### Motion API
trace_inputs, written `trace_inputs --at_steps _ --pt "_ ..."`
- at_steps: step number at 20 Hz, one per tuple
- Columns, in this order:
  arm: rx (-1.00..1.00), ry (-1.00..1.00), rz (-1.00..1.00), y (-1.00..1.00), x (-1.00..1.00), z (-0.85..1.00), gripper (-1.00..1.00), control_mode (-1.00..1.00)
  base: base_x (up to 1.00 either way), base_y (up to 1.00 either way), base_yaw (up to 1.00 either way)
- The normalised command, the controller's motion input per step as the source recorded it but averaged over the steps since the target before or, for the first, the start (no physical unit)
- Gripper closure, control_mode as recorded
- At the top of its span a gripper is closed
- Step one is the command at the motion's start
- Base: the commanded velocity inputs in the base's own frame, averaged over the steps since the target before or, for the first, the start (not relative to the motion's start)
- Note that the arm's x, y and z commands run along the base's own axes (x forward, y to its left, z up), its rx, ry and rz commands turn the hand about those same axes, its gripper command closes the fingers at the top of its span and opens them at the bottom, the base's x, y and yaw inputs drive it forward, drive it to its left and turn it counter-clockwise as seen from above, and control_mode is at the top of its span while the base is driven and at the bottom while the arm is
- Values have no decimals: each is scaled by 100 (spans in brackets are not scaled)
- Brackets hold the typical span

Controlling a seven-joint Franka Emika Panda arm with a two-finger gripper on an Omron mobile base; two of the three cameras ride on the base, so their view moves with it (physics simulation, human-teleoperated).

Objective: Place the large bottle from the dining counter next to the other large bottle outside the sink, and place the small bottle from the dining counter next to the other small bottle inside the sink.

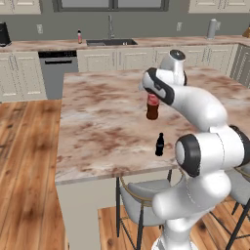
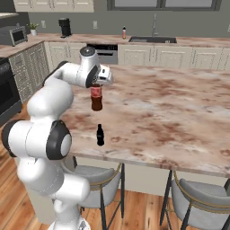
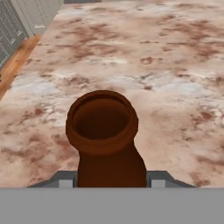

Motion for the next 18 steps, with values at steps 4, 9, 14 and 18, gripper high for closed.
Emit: trace_inputs --at_steps 4,9,14,18 --pt "0 0 -1 -1 -34 62 100 -100 0 0 0" --pt "0 -1 -1 -4 -39 42 100 -100 0 0 0" --pt "0 -8 0 -1 -42 24 100 -100 0 0 0" --pt "0 -12 0 -3 -48 21 100 -100 0 0 0"
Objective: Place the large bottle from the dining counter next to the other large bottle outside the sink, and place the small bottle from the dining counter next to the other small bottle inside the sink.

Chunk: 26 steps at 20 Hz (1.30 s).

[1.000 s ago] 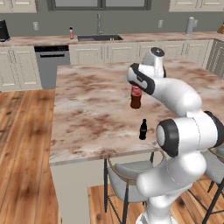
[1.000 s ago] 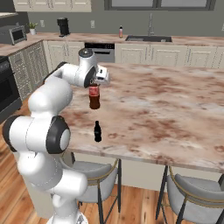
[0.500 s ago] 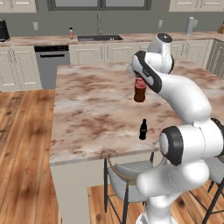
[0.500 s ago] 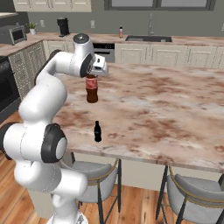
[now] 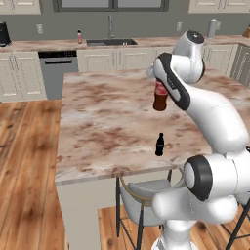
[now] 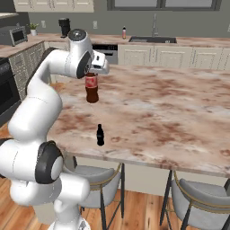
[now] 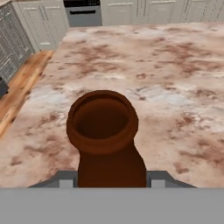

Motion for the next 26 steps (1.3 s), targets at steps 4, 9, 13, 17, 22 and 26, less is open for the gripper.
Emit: trace_inputs --at_steps 4,9,13,17,22,26 --pt "0 -11 0 0 -41 16 100 -100 0 0 0" --pt "0 -5 0 0 -34 9 100 -100 0 0 0" --pt "1 0 0 0 -44 14 100 -100 0 0 0" --pt "0 4 0 0 -41 22 100 -100 0 0 0" --pt "0 3 0 0 -43 14 100 -100 0 0 0" --pt "0 0 0 0 -12 1 100 100 -32 3 0"
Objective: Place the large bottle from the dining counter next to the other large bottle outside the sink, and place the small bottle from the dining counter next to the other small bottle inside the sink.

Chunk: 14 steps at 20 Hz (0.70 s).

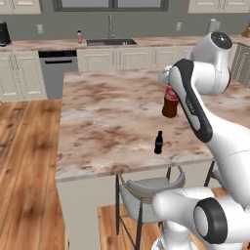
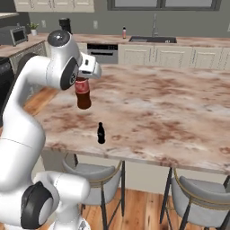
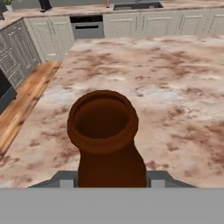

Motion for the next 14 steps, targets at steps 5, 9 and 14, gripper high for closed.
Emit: trace_inputs --at_steps 5,9,14 --pt "0 0 0 0 0 0 100 100 -33 55 0" --pt "0 0 0 0 0 0 100 100 -22 100 -1" --pt "0 0 0 0 0 0 100 100 -19 100 0"
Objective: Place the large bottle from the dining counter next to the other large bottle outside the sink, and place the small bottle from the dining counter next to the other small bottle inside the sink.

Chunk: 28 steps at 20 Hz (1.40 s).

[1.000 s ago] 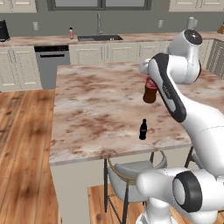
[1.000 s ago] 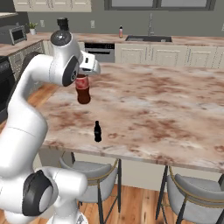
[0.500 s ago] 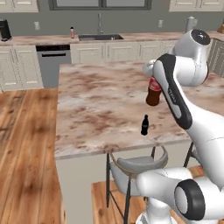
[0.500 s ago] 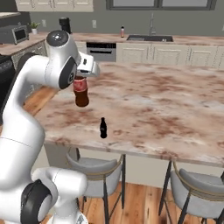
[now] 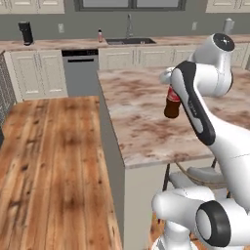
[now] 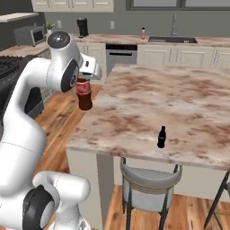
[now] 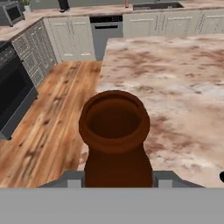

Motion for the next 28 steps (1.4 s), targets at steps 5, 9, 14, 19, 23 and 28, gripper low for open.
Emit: trace_inputs --at_steps 5,9,14,19,23,28 --pt "0 0 0 0 0 0 100 100 -21 100 0" --pt "0 0 0 0 0 0 100 100 -27 100 0" --pt "0 0 0 0 0 0 100 100 -4 100 0" --pt "0 0 0 0 0 0 100 100 47 90 -1" --pt "0 0 0 0 0 0 100 100 100 50 -4" --pt "0 0 0 0 0 0 100 100 100 34 -3"
